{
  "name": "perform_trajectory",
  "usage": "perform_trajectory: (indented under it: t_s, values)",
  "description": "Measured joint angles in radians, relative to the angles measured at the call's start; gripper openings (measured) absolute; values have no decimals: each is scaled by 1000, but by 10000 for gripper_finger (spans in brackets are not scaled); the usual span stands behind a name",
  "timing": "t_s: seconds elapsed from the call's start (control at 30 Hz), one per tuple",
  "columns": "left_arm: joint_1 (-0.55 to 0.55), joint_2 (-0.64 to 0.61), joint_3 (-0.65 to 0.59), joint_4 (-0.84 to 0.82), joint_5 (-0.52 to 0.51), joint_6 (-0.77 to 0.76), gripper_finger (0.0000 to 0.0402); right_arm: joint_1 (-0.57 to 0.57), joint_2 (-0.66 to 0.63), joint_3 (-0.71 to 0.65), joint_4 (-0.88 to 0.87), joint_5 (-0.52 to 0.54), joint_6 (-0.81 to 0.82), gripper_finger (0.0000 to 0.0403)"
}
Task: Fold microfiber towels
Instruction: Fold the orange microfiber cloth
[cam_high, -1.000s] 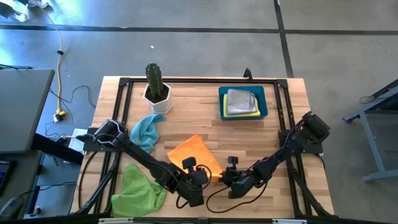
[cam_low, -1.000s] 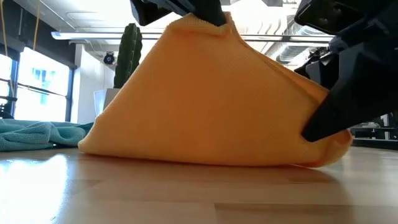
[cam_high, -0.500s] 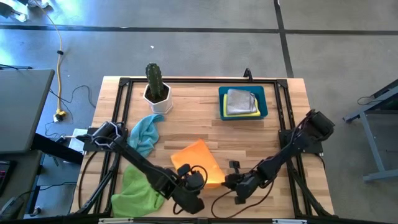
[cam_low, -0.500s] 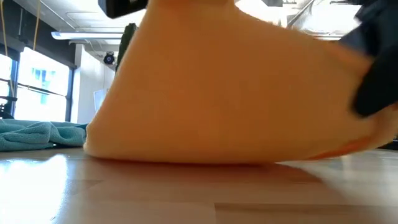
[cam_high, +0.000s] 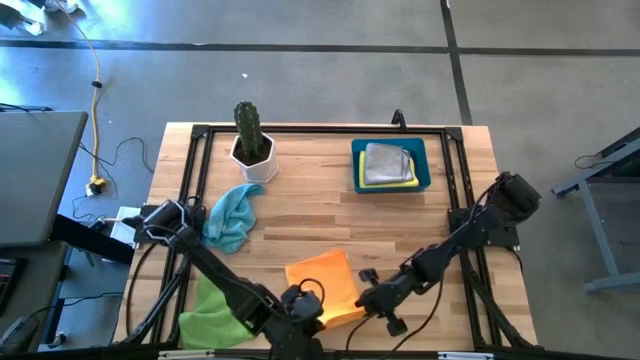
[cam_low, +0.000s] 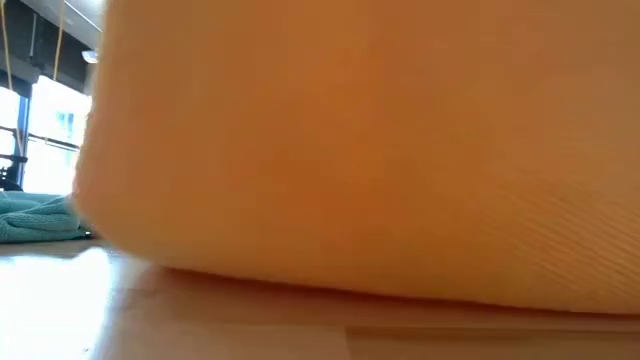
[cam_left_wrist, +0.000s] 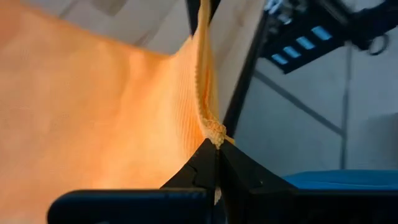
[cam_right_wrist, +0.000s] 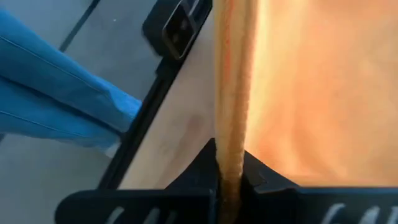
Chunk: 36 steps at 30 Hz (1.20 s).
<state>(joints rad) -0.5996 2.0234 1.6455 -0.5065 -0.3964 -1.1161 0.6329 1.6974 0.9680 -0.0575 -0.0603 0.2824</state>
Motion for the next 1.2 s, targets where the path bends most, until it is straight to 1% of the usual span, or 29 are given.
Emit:
perform_trajectory:
  t_s: [0.13,0.27,0.4,0.6,0.7,0.77,0.9,1.13,1.2]
  values:
    - [-8,0,0,-134,-42,-95,0,-67,-2,29,-36,0,-98,1]
    - [-1,0,0,-286,-98,-192,0,-136,2,29,-69,1,-139,1]
    - [22,0,0,-368,-119,-217,0,-192,24,29,-82,2,-188,1]
    - [56,0,-35,-394,-101,-219,0,-263,43,28,-85,2,-253,0]
    - [69,0,-63,-392,-75,-220,0,-290,43,28,-81,18,-305,0]
    - [77,0,-76,-398,-80,-220,0,-305,43,28,-80,25,-333,0]
    - [94,0,-80,-427,-104,-217,0,-321,52,28,-82,25,-362,0]
    - [117,0,-80,-503,-90,-216,0,-334,99,28,-67,33,-396,0]
    - [117,0,-80,-513,-90,-216,0,-334,109,29,-63,58,-396,1]
